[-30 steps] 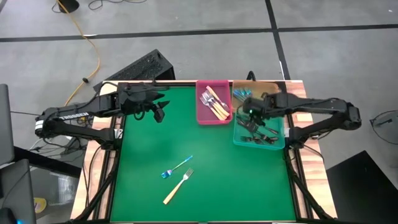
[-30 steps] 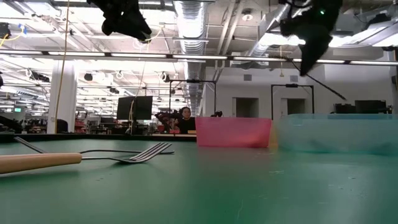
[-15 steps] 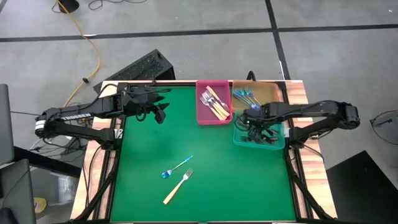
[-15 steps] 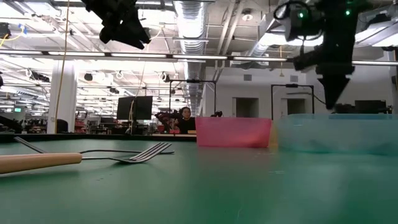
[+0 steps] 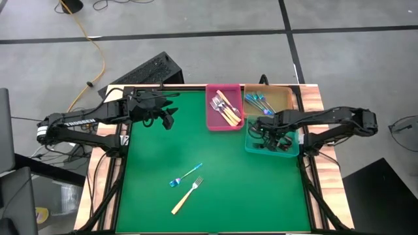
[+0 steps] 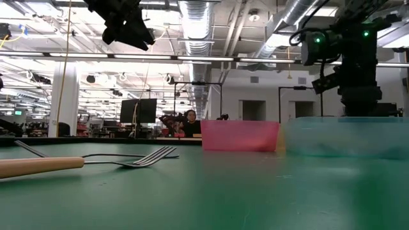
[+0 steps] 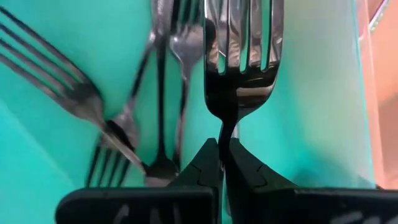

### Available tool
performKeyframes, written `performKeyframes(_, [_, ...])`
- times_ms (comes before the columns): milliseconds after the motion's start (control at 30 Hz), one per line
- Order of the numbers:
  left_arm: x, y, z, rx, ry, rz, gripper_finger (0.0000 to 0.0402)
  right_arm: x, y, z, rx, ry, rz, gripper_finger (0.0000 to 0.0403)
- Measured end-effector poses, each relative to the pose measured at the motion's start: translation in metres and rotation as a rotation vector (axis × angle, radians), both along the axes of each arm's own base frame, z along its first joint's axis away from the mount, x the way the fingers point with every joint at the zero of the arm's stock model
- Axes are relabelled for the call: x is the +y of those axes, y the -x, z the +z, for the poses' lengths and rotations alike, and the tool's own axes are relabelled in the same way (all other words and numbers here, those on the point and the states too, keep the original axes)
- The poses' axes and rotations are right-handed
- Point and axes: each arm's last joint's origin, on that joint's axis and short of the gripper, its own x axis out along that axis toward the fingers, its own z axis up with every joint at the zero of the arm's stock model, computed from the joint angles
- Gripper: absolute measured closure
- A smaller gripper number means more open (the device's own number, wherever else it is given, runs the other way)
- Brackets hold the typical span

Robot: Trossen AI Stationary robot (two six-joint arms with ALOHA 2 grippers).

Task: Sort silverware by color (type)
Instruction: Put the black fork into the blue bin

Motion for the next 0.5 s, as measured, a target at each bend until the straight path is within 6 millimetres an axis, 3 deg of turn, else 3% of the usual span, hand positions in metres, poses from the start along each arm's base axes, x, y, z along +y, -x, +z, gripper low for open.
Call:
performKeyframes(300, [0.001,-0.002,0.003,-0.032,-0.014,0.003,0.0235,-0.005,0.0,0.0,-0.012,-0.02,-0.011,0.0374])
performKeyframes(500, [0.001,-0.002,0.003,-0.031,-0.014,0.003,0.0235,-0.004,-0.01,-0.018,0.072,-0.094,-0.004,0.0374])
